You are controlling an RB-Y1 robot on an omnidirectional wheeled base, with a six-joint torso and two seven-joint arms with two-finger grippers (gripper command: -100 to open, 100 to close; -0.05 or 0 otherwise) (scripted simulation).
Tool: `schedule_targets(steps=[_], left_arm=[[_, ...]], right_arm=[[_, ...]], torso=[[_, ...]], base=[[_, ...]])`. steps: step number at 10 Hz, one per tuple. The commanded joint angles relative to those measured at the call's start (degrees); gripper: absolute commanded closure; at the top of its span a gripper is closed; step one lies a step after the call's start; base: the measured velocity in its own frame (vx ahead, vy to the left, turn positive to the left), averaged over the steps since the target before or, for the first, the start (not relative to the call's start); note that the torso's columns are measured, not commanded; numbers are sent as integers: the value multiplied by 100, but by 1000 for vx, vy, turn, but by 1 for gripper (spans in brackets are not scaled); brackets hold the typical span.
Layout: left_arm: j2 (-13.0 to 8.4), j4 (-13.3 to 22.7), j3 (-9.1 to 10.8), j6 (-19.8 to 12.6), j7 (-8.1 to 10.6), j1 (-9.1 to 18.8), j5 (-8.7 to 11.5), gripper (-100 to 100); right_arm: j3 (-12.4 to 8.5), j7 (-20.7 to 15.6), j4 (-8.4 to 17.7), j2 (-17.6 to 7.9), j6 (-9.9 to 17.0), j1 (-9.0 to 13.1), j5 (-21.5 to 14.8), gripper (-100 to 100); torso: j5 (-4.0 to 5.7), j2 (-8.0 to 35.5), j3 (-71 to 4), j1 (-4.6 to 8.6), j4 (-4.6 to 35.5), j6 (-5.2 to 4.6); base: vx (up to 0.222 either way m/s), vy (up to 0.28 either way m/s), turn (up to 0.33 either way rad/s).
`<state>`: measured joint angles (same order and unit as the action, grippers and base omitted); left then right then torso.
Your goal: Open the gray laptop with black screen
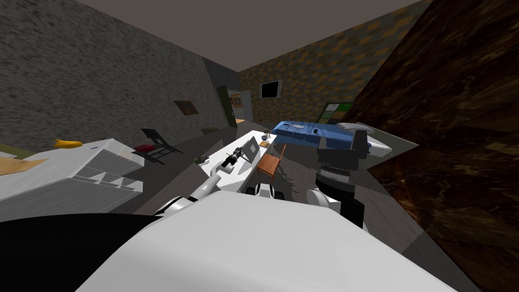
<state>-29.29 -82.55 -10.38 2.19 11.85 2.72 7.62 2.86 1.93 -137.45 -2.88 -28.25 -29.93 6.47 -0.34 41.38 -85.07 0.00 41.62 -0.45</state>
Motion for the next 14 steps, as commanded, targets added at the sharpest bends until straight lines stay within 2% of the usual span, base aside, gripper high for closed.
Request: schedule_targets(steps=[1,2,3,5,6,10,12,13,14], left_arm=[[31,63,-69,-36,2,-15,2,100],[31,63,-69,-36,2,-15,2,100],[64,132,-45,-65,89,11,85,100],[64,132,-45,-65,89,11,85,100],[-63,111,143,-198,135,170,111,-100],[-286,191,496,-743,268,586,185,-100],[-360,218,614,-925,313,725,210,-100],[-301,257,571,-847,285,715,184,-100],[-299,258,580,-876,286,725,182,0]], right_arm=[[0,0,0,0,0,0,0,0],[0,0,0,0,0,0,0,0],[0,0,0,0,0,0,0,0],[0,0,0,0,0,1,0,0],[0,0,0,0,0,0,0,0],[0,0,1,0,1,2,0,0],[0,0,1,0,1,2,0,0],[0,0,1,0,0,1,0,0],[0,0,0,0,0,0,0,0]], torso=[[0,5,3,0,1,-1],[0,-4,-1,-1,0,-6],[1,-7,-3,3,-1,-6],[-5,-7,-3,-3,-4,-9],[-3,-7,-4,6,-3,-8],[35,114,67,4,75,46],[34,93,52,-2,68,47],[34,79,44,-1,65,46],[34,66,36,0,60,47]], base=[[-4,3,-15],[0,0,0],[-20,14,-64],[-16,12,-53],[-72,11,-158],[-128,8,-195],[-119,2,-141],[-39,0,-14],[-11,0,3]])
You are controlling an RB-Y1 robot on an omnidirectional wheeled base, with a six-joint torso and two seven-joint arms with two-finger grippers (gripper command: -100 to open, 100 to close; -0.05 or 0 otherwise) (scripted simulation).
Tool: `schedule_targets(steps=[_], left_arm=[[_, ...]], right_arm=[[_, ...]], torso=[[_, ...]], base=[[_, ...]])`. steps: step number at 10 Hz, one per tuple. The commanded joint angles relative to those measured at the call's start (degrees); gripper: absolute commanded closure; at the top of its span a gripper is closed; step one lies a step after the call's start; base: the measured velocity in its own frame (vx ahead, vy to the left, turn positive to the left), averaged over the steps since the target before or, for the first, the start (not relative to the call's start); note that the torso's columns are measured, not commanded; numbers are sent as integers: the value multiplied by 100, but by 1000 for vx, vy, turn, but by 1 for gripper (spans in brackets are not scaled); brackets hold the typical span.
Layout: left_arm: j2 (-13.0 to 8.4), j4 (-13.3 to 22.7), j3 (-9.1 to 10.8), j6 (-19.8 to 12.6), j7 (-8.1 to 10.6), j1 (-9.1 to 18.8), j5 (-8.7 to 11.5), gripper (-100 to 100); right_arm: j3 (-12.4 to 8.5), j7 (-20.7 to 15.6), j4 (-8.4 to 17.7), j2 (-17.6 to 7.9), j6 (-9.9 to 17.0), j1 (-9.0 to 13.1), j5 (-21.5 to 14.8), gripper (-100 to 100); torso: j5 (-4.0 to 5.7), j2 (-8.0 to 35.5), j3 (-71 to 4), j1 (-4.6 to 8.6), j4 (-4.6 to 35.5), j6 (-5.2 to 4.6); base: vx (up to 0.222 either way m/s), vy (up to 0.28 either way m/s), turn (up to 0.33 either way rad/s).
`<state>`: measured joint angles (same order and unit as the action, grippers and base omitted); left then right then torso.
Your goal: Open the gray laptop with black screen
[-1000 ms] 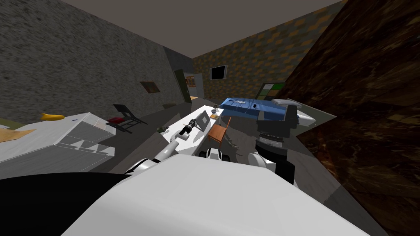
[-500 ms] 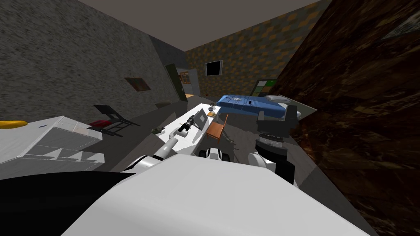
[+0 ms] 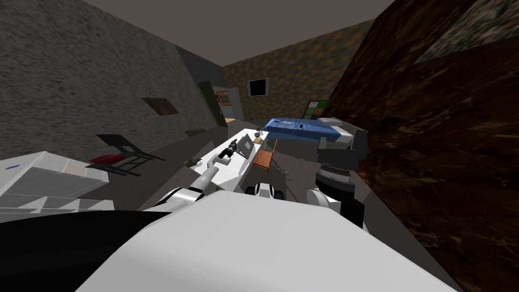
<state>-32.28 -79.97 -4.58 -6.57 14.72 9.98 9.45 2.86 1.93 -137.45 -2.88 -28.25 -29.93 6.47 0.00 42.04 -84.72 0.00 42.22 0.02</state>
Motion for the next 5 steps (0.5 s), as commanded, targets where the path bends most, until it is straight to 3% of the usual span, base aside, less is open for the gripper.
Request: schedule_targets(steps=[1,5], left_arm=[[0,0,-1,3,0,-2,0,0],[0,0,-1,3,0,-2,0,0]], right_arm=[[0,0,0,0,0,0,0,0],[0,0,0,0,0,0,0,0]], torso=[[0,0,-1,0,-1,-2],[0,28,17,0,8,-2]], base=[[0,0,0],[0,0,0]])
